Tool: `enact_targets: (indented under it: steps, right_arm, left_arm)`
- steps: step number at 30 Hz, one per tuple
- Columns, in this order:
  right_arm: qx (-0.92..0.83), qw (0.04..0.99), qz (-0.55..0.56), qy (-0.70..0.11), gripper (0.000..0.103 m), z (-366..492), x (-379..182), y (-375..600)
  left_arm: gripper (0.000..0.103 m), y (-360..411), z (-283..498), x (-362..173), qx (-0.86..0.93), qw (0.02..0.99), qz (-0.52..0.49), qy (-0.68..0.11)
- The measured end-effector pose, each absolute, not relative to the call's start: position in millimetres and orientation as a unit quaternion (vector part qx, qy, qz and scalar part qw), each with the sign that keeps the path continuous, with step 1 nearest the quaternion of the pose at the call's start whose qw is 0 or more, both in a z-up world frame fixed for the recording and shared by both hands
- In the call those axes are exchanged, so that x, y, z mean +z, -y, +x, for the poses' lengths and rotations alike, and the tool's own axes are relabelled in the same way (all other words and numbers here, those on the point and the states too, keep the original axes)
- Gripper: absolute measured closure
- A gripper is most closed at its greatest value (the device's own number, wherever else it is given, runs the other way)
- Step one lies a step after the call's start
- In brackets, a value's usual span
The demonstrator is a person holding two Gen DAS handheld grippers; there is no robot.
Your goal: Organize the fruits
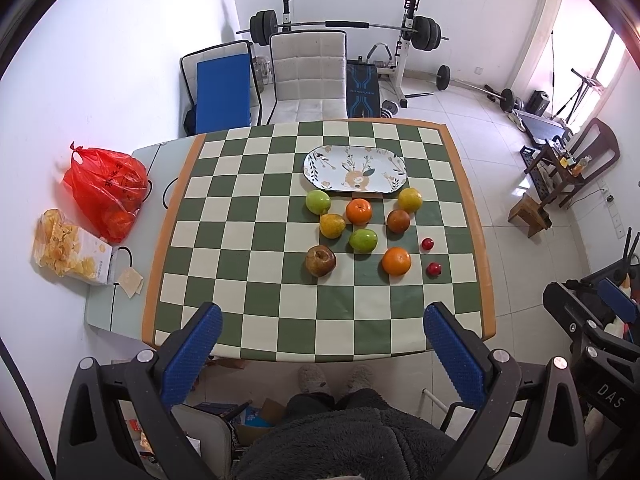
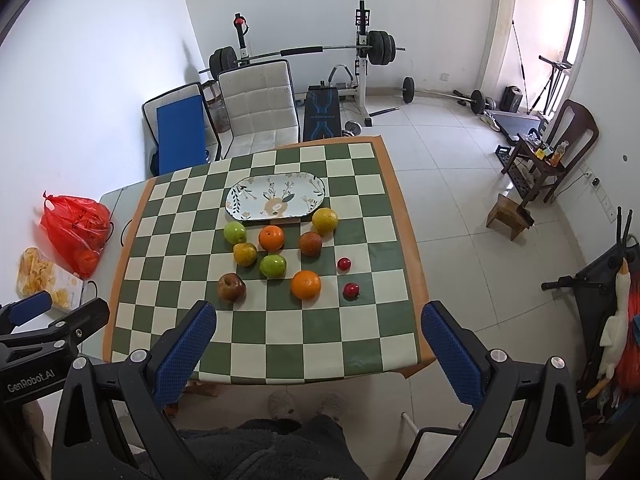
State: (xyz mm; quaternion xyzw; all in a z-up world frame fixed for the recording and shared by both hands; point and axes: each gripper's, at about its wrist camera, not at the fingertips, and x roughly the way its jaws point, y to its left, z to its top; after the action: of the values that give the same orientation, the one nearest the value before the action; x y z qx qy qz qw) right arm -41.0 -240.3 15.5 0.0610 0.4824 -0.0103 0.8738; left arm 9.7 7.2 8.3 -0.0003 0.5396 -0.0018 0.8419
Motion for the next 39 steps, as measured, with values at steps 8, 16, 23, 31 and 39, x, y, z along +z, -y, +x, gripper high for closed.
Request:
enact_targets:
  steps: [8,16,23,31,39]
  right_arm:
    - [-0.010,0.873,0.060,-0.483,0.000,-40.7,16.4,240.1]
    - [-0.010,0.873,0.060,-0.483,0.000,-40.5,17.0,239.6]
    - [-0.012,0.874,0.059,-0.482,0.000,-39.4,15.8,239.3]
    - [-0.012,0.875,0.060,-0.481,0.000,-39.0,18.5,238.6]
    - [-0.012,0.875,0.060,-0.480,0.000,-39.5,18.7,237.9]
  left_arm:
    - [0.000,-6.7,9.7,8.8,-0.001,0.842,0.000,-0.539]
    - [0.000,-6.0,9.3,9.0,-0.001,0.843,0.000,-0.538]
    - [0.000,-6.1,10.8,10.5,-0.002,0.843,0.001,-0.538]
    - [0.000,-5.1,9.1,9.5,0.000,0.844,0.000,-0.537]
    - [0.000,-5.2,9.0,10.0,0.000,0.844,0.000,-0.536]
